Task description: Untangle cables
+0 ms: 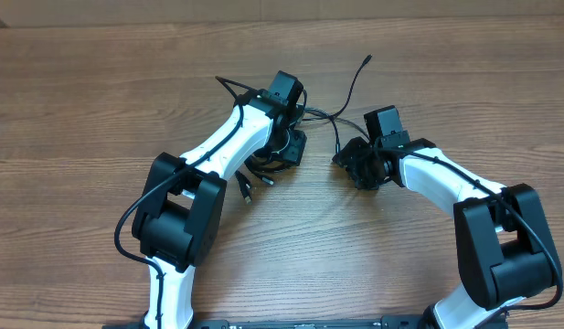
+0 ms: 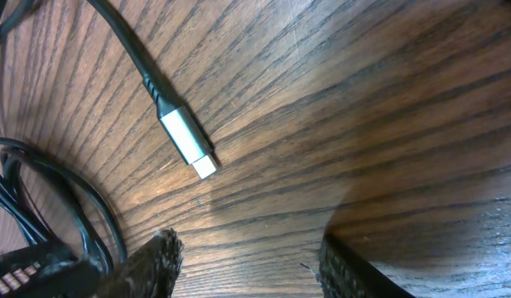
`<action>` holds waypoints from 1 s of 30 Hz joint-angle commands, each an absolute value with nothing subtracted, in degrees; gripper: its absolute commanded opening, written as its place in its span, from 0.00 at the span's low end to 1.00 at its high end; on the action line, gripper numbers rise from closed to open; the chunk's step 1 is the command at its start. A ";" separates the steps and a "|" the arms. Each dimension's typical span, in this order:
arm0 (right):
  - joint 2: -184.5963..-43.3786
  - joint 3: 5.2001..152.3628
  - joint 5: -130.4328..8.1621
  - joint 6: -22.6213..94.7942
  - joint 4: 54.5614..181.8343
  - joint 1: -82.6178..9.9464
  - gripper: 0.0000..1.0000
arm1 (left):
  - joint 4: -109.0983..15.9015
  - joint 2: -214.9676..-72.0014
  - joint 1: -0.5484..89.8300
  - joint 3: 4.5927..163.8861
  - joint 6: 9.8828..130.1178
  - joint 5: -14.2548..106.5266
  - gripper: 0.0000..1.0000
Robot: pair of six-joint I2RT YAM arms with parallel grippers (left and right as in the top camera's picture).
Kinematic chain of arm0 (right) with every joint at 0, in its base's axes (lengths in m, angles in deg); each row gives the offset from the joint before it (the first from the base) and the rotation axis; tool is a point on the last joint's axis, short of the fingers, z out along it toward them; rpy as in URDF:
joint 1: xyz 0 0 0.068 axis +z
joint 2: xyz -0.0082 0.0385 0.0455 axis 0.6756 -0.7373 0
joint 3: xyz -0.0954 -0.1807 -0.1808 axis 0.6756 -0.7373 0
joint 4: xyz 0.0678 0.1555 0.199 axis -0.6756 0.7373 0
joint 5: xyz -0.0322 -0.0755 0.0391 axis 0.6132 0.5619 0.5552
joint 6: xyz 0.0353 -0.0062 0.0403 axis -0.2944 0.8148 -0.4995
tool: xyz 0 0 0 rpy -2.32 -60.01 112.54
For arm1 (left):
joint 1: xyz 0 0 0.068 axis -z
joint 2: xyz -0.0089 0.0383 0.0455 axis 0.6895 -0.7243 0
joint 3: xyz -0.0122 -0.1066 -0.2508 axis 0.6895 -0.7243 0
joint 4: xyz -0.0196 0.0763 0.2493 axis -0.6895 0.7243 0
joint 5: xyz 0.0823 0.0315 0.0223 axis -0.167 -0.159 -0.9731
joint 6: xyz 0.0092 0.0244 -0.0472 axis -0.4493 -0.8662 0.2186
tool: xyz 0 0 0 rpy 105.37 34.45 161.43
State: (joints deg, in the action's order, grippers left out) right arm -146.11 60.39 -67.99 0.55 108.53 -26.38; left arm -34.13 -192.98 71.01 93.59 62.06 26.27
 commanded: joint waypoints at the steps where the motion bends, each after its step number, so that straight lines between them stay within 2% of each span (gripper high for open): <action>1: -146.85 59.60 -68.21 0.98 108.44 -26.45 0.54 | -35.86 -191.56 71.49 92.72 61.38 25.37 0.42; 4: -146.85 59.60 -68.42 0.98 108.48 -26.40 0.54 | -36.34 -191.54 71.27 92.81 62.56 21.04 0.21; 8: -146.85 59.60 -70.83 4.63 107.15 -25.53 0.55 | -36.36 -191.54 71.10 92.81 62.69 16.89 0.13; 10: -146.85 59.60 -71.16 7.04 105.93 -24.37 0.56 | -36.64 -191.54 70.90 92.81 62.67 16.72 0.18; 11: -146.85 59.60 -70.72 7.04 105.44 -23.56 0.56 | -36.69 -191.54 70.84 92.83 62.65 17.04 0.27; 12: -146.85 59.60 -69.15 6.97 104.92 -21.94 0.52 | -36.29 -191.54 70.79 93.53 61.38 18.88 0.54; 13: -146.85 59.62 -68.18 6.95 104.55 -21.33 0.51 | -35.75 -191.54 70.71 94.25 60.18 20.28 0.60; 15: -146.85 59.65 -67.77 6.73 103.61 -20.57 0.52 | -33.43 -191.52 70.49 96.61 58.06 22.97 0.63; 19: -146.85 61.70 -68.23 4.55 106.67 -20.65 0.48 | -28.95 -191.52 70.46 100.46 57.53 26.16 0.64; 24: -146.85 68.15 -68.18 4.57 116.92 -22.86 0.48 | -29.34 -192.76 72.15 98.82 57.55 25.48 0.68; 30: -146.87 68.32 -67.70 4.63 118.45 -22.95 0.48 | -30.06 -195.34 72.28 98.58 57.99 23.99 0.67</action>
State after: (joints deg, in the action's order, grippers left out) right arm -146.78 67.45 -68.67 4.74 118.06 -22.99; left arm -29.85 -193.18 71.75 99.17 58.82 24.41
